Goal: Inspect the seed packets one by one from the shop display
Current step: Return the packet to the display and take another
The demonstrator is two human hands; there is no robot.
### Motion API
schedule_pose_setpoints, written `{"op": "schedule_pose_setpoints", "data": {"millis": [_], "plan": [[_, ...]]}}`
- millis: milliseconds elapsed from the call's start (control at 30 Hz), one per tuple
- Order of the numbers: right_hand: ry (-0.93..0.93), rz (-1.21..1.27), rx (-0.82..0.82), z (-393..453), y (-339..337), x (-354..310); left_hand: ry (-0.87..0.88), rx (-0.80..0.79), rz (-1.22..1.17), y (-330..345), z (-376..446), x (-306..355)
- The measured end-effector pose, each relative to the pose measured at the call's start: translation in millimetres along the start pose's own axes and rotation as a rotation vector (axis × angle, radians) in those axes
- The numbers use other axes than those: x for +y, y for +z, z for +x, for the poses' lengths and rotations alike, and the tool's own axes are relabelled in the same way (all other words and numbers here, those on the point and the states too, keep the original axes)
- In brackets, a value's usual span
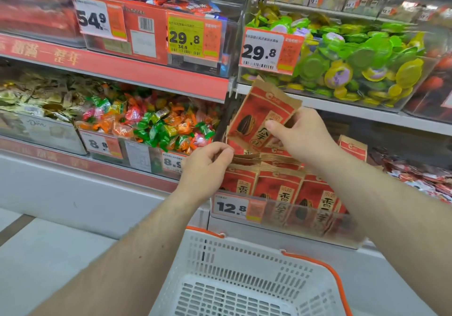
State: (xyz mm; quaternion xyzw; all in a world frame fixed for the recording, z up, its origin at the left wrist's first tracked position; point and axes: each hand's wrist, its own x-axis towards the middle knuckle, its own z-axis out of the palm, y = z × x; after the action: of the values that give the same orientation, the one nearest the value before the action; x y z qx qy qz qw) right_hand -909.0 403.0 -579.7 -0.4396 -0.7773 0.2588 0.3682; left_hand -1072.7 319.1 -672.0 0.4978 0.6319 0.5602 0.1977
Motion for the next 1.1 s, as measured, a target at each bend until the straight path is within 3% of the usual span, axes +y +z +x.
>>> {"op": "schedule_pose_setpoints", "data": {"millis": [267,433,633,800,933,1100], "plan": [[0.076,-0.15,-0.161,9.9,18.1,-0.8,0.0,0.063,0.019,7.3,2.7,0.0],[0.003,-0.276,-0.084,22.5,22.3,-6.1,-0.03,0.054,0.012,8.0,1.1,3.5],[-0.159,-0.613,-0.163,27.6,34.3,-14.1,-0.049,0.052,-0.01,8.7,0.2,5.0],[-0.099,-0.819,-0.263,38.7,43.3,-19.5,-0.047,0.032,-0.075,9.4,0.1,2.1],[-0.043,-0.852,-0.318,44.5,51.6,-20.2,-0.045,0.045,-0.144,10.5,-0.6,2.6],[0.022,-0.724,-0.355,47.1,50.7,-18.9,-0.058,0.042,-0.16,12.0,-1.4,2.7]]}}
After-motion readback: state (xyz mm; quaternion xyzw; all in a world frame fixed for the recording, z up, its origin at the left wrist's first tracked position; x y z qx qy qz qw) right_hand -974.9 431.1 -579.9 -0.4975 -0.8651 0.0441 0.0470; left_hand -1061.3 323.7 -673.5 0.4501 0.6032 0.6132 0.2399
